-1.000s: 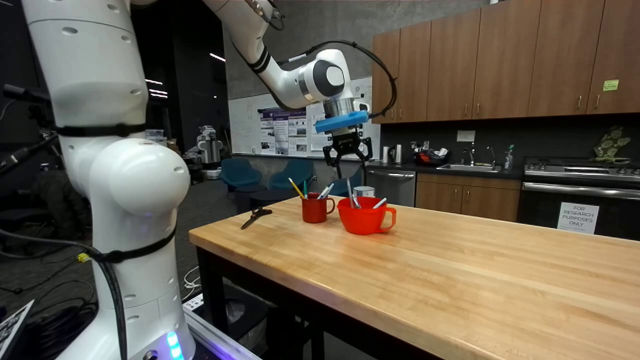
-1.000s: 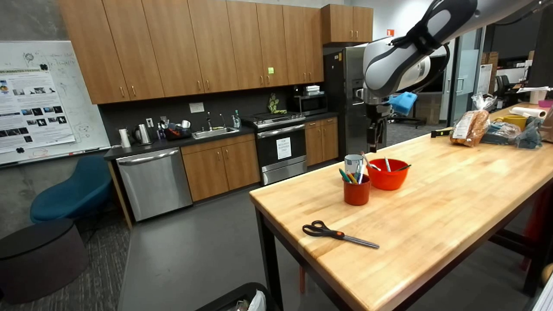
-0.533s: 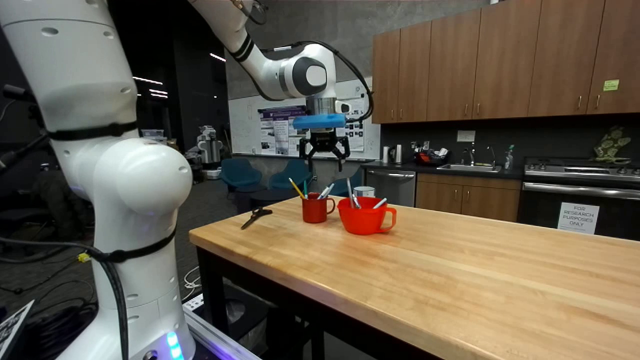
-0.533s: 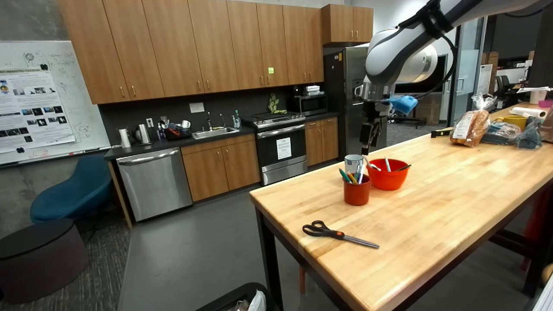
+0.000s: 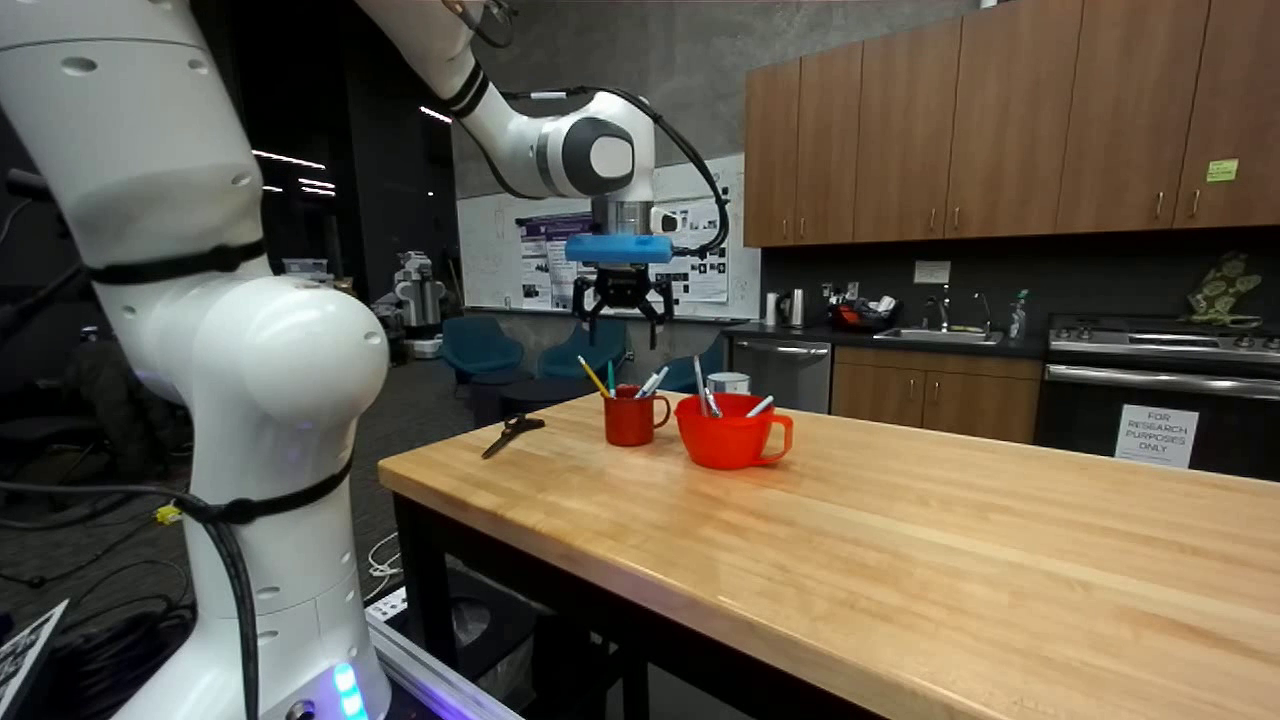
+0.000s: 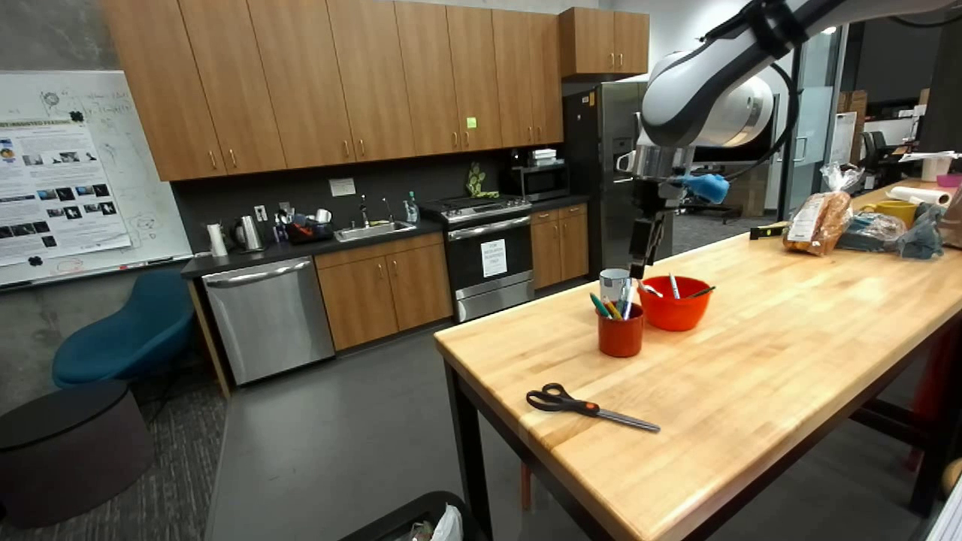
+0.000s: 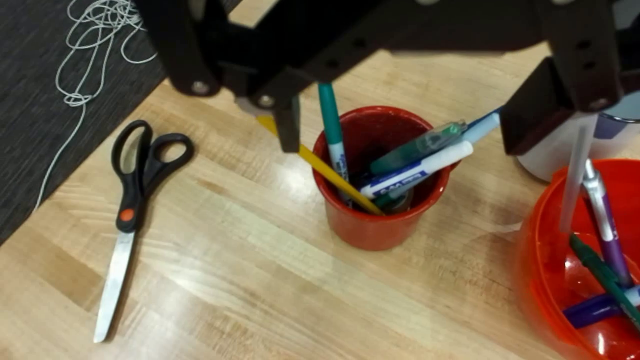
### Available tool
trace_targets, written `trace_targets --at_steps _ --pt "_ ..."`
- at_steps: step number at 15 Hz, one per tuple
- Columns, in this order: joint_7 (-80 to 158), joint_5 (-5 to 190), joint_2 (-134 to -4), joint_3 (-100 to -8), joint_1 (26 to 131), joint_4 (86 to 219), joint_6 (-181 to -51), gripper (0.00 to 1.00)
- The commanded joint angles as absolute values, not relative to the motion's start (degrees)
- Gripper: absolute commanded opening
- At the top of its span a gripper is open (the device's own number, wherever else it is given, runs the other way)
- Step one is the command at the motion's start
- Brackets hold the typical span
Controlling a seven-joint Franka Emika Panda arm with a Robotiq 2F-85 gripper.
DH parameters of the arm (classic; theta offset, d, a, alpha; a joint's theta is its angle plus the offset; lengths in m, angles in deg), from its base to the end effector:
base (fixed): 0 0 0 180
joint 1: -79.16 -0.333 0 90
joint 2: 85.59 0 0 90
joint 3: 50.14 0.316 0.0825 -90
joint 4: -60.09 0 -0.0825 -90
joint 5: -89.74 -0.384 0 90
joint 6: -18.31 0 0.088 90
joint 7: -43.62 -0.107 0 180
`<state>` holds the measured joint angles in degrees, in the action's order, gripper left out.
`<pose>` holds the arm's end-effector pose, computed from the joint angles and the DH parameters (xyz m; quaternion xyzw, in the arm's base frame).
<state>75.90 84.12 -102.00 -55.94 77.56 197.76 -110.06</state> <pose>0.4606 -0.0320 0.4349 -0.9730 -0.2157 -0.0748 0.0328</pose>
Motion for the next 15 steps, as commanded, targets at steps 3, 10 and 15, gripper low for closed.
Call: trace_targets --at_steps 3,10,15 --pt "76.31 87.58 -106.82 -54.19 75.91 202.66 -112.00 1.00" --pt "74.61 94.95 -109.07 -50.37 73.63 206.53 -115.45 1.00" --pt "73.63 98.97 -108.10 -47.73 71.61 208.19 -117.94 1.00"
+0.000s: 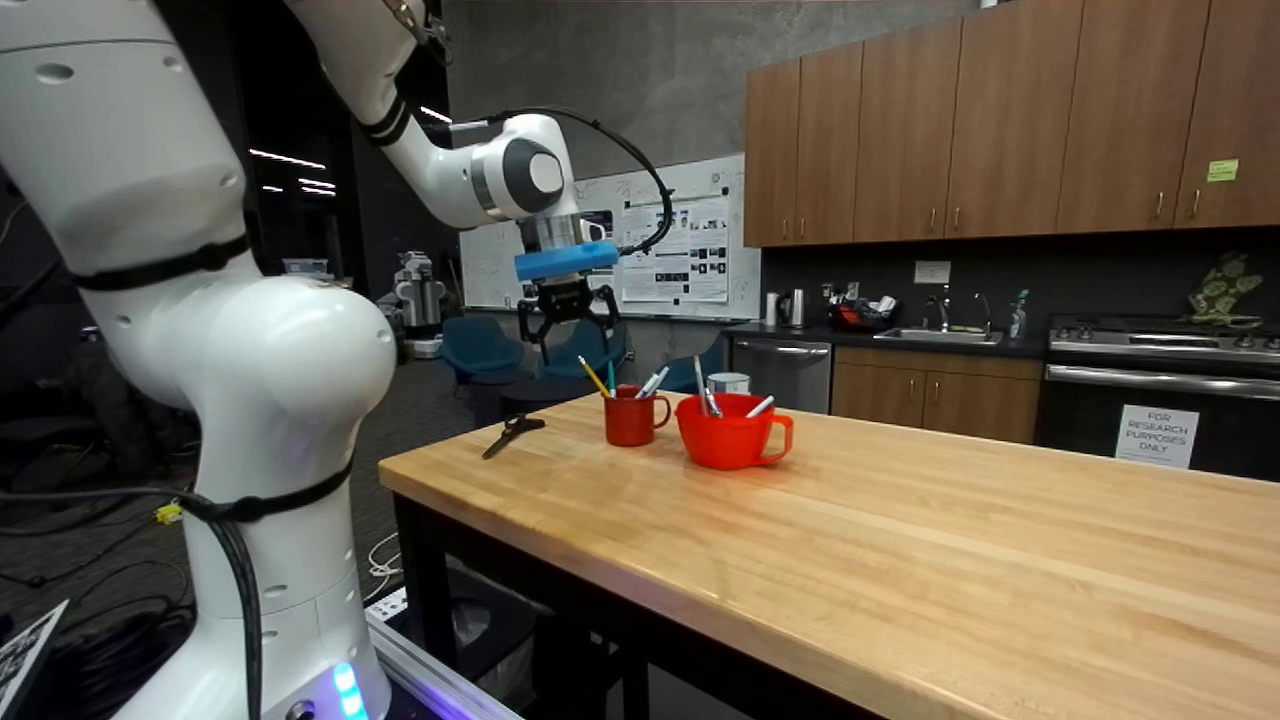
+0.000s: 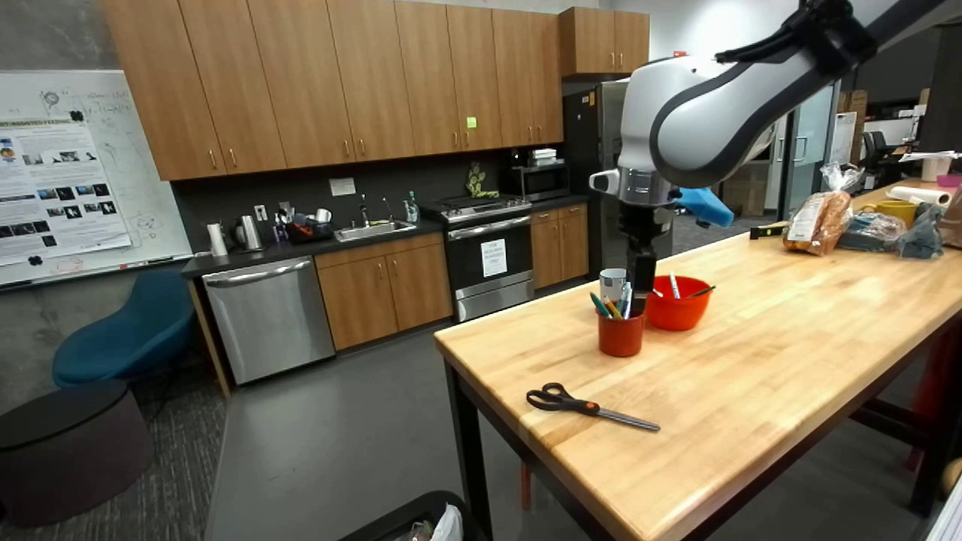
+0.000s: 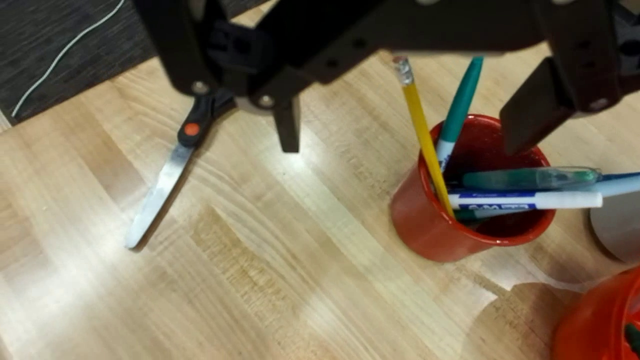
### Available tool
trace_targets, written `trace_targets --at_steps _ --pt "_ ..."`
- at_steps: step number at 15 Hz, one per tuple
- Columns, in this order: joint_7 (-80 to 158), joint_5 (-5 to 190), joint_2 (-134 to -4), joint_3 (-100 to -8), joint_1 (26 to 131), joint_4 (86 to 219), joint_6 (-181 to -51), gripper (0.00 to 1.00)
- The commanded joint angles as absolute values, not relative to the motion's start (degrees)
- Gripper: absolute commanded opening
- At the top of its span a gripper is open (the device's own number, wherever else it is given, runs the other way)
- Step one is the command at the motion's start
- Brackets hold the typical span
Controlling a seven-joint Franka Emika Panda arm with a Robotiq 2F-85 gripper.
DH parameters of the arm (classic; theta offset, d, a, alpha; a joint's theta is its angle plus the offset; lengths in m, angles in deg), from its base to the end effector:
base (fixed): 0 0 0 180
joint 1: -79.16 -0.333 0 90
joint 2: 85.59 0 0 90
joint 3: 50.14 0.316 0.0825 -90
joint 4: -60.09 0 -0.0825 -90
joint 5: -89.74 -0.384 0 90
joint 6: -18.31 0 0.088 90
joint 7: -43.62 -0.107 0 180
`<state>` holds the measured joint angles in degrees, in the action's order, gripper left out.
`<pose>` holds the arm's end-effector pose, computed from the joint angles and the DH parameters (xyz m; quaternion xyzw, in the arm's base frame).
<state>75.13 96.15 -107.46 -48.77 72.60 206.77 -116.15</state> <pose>0.4221 0.0571 0.4148 0.9245 0.3688 0.0722 0.0637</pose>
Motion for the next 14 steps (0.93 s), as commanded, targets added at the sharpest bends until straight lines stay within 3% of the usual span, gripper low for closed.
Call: trace_targets --at_steps 1,14 --pt "73.18 99.79 -107.92 -47.35 71.38 208.30 -118.51 1.00" --pt "71.15 104.62 -105.76 -44.68 69.96 208.03 -122.27 1.00"
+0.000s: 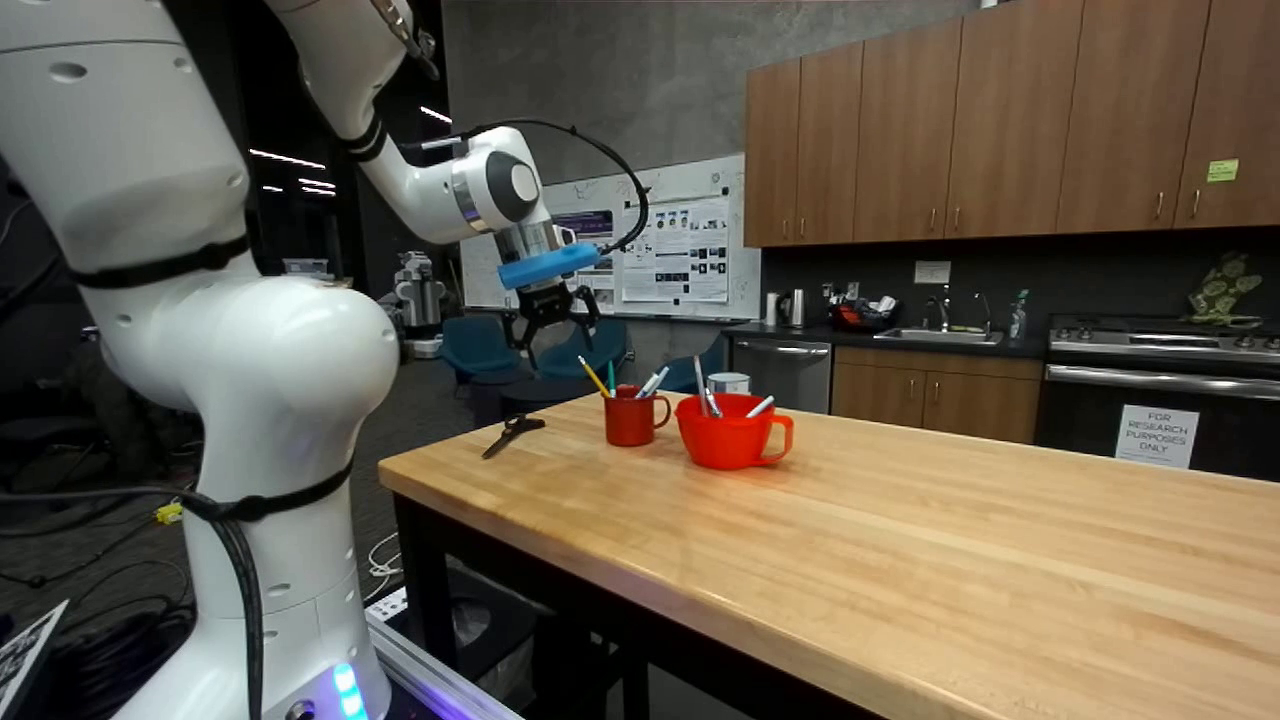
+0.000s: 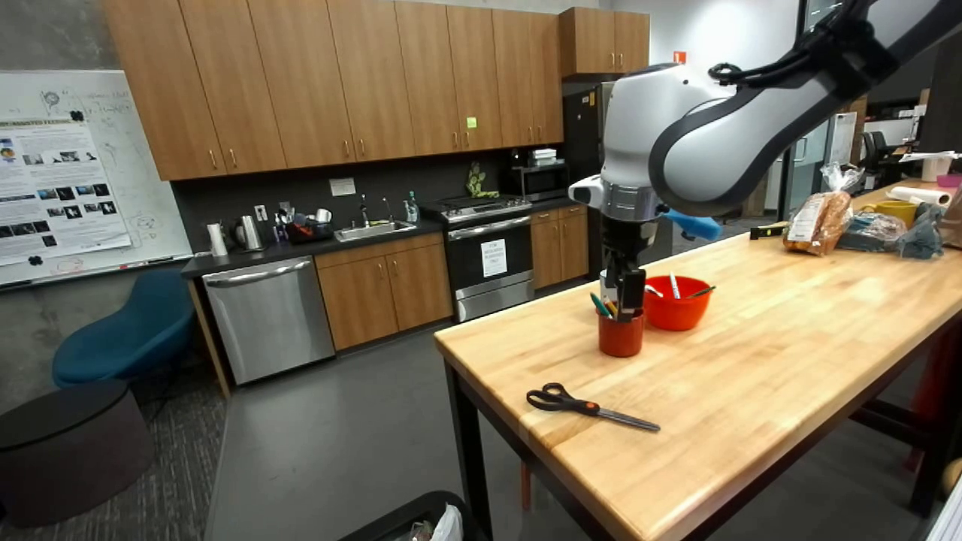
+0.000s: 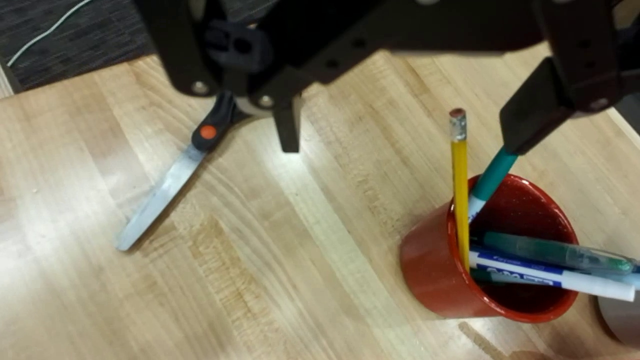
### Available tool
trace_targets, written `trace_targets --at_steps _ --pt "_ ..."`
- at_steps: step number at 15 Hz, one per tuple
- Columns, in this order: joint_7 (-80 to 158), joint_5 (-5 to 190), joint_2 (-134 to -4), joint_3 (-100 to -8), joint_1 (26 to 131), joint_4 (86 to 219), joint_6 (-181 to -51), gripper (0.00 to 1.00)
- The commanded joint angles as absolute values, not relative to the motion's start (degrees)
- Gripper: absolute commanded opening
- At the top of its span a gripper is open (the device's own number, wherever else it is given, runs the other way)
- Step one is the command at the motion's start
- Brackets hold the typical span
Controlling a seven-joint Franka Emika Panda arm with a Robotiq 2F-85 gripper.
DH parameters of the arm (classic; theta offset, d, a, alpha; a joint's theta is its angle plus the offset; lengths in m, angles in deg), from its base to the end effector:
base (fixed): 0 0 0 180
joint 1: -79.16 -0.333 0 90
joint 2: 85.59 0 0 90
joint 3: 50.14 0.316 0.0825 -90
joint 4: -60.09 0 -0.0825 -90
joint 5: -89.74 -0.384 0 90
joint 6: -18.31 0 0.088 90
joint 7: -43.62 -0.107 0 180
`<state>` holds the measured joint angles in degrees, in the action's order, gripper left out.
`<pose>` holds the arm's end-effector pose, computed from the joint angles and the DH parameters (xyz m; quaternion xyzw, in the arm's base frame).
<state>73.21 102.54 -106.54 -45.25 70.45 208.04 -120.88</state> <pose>0.4173 0.1000 0.4059 0.8902 0.4330 0.0890 0.1101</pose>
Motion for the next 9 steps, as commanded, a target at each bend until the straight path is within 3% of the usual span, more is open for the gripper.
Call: trace_targets --at_steps 1,2,4,9 --pt "70.78 105.12 -105.51 -44.41 70.04 208.01 -122.62 1.00" --pt "70.03 105.99 -105.25 -44.00 70.29 207.96 -123.14 0.75" --pt "68.92 107.72 -104.91 -43.57 70.69 207.74 -124.03 0.68" --pt "66.33 111.04 -104.91 -43.65 71.60 207.26 -125.35 0.27"
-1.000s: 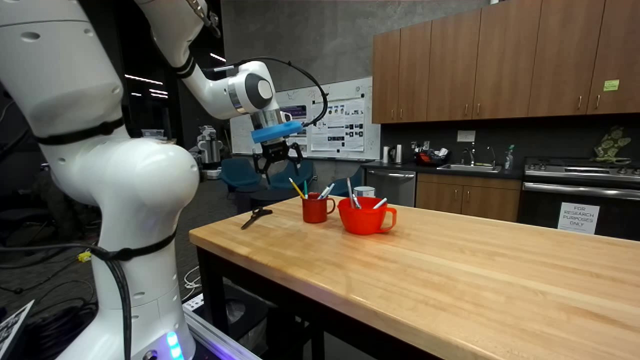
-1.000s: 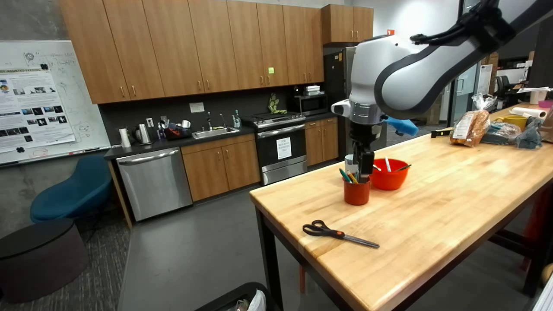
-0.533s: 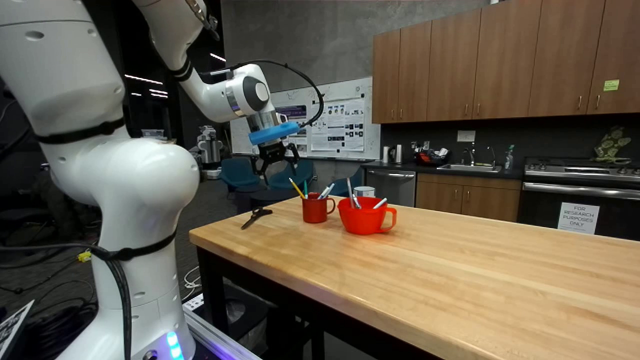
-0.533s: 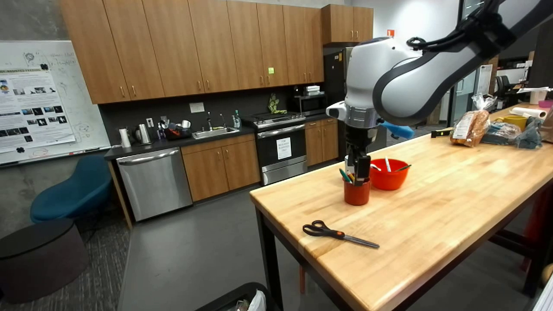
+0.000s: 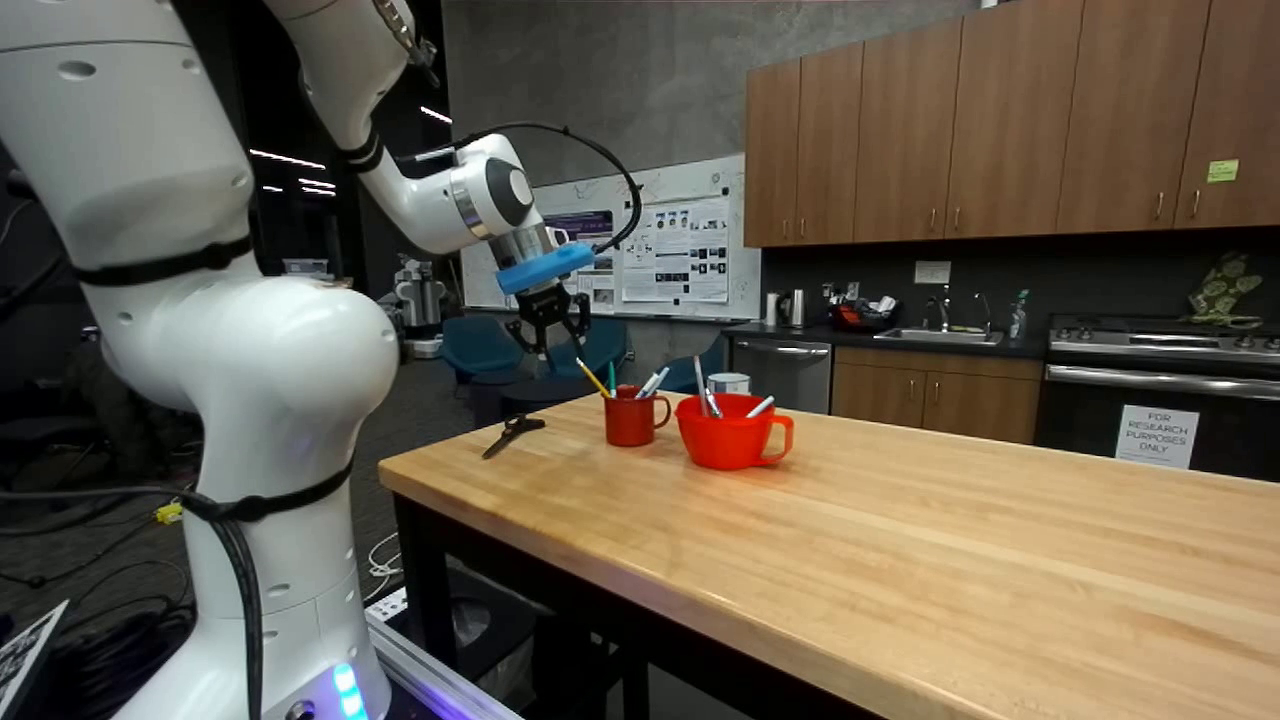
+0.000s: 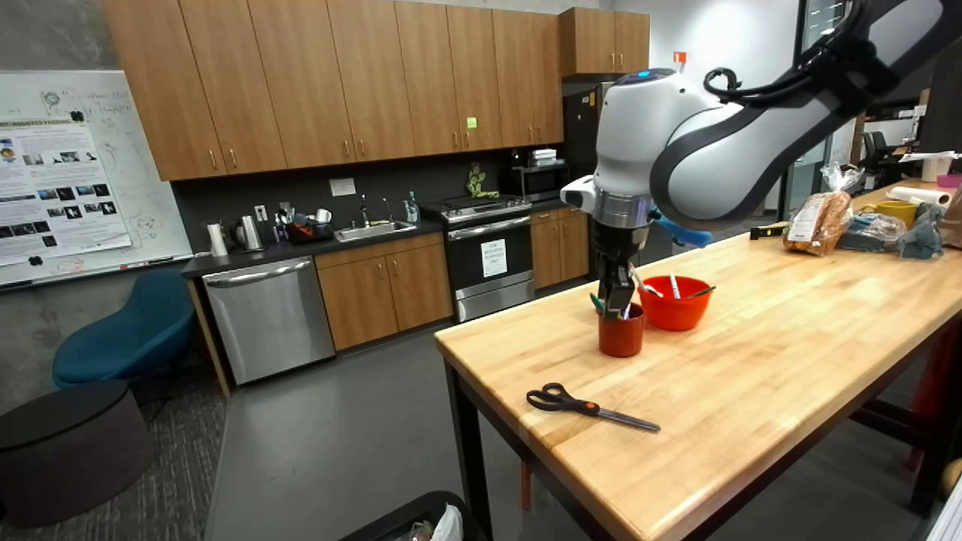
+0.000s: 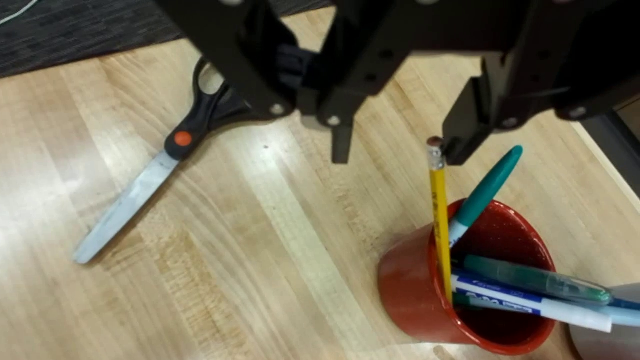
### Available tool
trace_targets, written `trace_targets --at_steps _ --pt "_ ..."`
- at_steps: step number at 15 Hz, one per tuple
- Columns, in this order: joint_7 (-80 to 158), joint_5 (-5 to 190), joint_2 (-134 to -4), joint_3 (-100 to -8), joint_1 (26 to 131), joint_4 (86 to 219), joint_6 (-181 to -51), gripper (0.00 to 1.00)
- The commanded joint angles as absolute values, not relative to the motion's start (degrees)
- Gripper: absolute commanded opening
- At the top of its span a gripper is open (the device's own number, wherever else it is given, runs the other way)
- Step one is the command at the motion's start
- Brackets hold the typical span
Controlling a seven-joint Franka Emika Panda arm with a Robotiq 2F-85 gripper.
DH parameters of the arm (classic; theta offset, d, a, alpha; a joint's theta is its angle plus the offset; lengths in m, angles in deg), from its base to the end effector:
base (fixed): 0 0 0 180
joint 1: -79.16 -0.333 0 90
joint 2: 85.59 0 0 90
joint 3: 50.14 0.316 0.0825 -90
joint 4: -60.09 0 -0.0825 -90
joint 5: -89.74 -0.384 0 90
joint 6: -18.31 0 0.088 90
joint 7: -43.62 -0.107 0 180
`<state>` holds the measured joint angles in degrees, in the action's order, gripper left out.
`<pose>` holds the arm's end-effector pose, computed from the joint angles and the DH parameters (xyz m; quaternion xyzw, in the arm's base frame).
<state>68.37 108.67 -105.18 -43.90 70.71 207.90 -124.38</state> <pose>0.4218 0.1121 0.4029 0.8802 0.4392 0.1086 0.1435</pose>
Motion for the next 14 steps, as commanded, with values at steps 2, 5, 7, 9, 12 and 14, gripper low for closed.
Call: trace_targets --at_steps 2,5,7,9,12,14 --pt "65.66 111.81 -105.14 -43.78 72.07 207.06 -125.46 0.12" --pt "64.97 112.73 -105.35 -43.95 72.86 206.67 -125.67 0.00" --pt "65.13 112.92 -105.56 -44.32 73.41 206.01 -125.38 0.02" --pt "65.71 112.36 -106.05 -44.90 73.74 205.38 -124.75 0.02" --pt "68.31 109.33 -107.44 -46.96 73.06 204.17 -122.67 0.02" --pt "70.71 105.85 -109.05 -49.03 72.24 203.38 -121.17 0.02"
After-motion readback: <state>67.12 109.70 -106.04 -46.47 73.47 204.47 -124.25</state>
